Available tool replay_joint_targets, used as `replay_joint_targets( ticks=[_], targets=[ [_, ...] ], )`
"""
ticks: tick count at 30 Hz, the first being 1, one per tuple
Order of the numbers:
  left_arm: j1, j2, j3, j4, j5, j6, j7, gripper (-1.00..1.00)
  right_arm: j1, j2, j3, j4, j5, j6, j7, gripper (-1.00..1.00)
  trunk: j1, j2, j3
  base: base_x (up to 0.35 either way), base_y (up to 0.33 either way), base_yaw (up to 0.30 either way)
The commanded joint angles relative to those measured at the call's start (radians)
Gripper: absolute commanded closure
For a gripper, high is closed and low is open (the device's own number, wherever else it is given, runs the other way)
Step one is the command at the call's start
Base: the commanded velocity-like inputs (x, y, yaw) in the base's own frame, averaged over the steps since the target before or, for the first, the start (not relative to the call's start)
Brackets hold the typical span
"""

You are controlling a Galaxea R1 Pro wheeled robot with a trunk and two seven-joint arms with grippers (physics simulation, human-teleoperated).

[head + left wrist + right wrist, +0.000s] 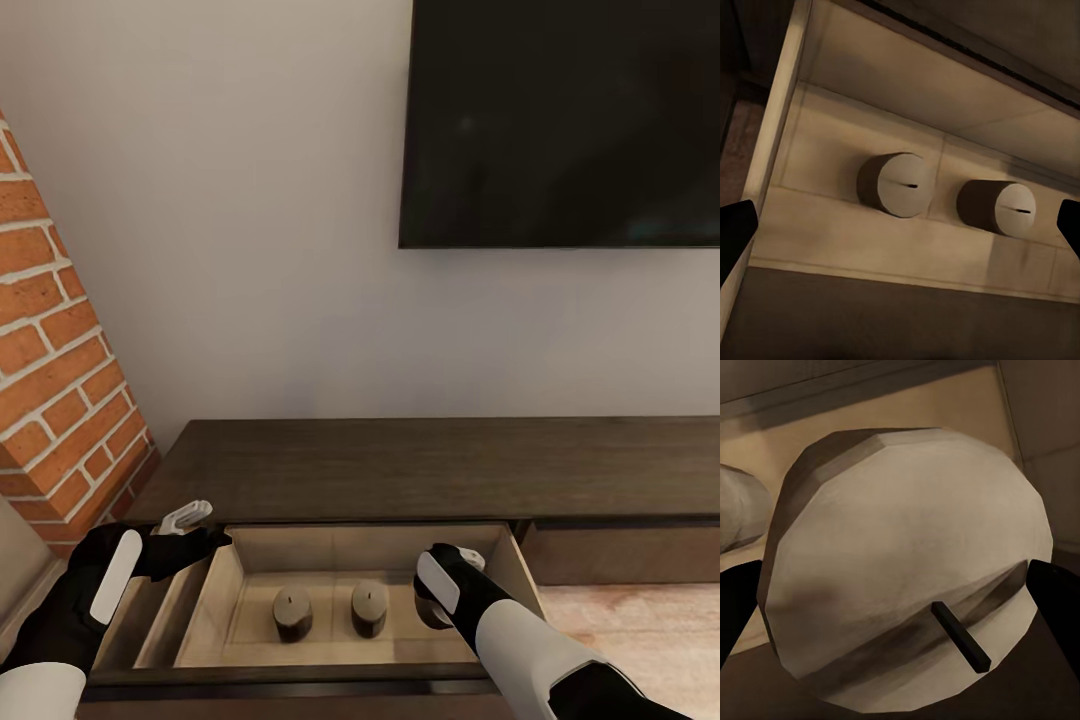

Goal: Place each of the two pumpkins and all three candles from the living room inside a cabinet in the living room (use any cabinet), then make sure every cabinet is closed, and position the cauldron so it is next to a table in the living room.

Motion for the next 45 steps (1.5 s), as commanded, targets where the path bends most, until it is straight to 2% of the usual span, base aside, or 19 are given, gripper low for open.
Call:
replay_joint_targets(
  ticks=[1, 8, 28, 39, 44, 45],
  targets=[
    [0.0, 0.0, 0.0, 0.0, 0.0, 0.0, 0.0, -1.0, 0.0, 0.0, 0.0, 0.0, 0.001, 0.0, 0.001, 1.0, 0.004, -0.007, -0.003, 0.003, 0.0, 0.0],
    [0.0, 0.0, 0.0, 0.0, 0.0, 0.0, 0.0, -1.0, 0.0, 0.0, 0.0, 0.0, 0.001, 0.0, 0.001, 1.0, 0.031, -0.056, -0.025, 0.0, 0.0, 0.0],
    [0.0, 0.0, 0.0, 0.0, 0.0, 0.0, 0.0, -1.0, 0.0, -0.001, 0.0, 0.0, 0.0, 0.002, 0.001, 1.0, 0.031, -0.056, -0.025, 0.053, 0.0, 0.0],
    [0.0, -0.001, 0.0, -0.002, 0.0, 0.0, 0.0, -1.0, 0.0, -0.001, 0.0, 0.0, -0.001, 0.003, 0.001, 1.0, 0.073, -0.133, -0.06, 0.0, 0.0, 0.0],
    [0.0, -0.001, 0.0, -0.002, 0.0, 0.0, 0.0, -1.0, 0.0, -0.002, 0.0, 0.0, -0.001, 0.003, 0.001, 1.0, 0.073, -0.133, -0.06, 0.0, 0.0, 0.0],
    [0.0, -0.002, 0.0, -0.002, 0.0, 0.0, 0.0, -1.0, 0.0, -0.002, 0.0, 0.0, -0.001, 0.003, 0.001, -1.0, 0.073, -0.133, -0.06, 0.0, 0.0, 0.0]
  ],
)
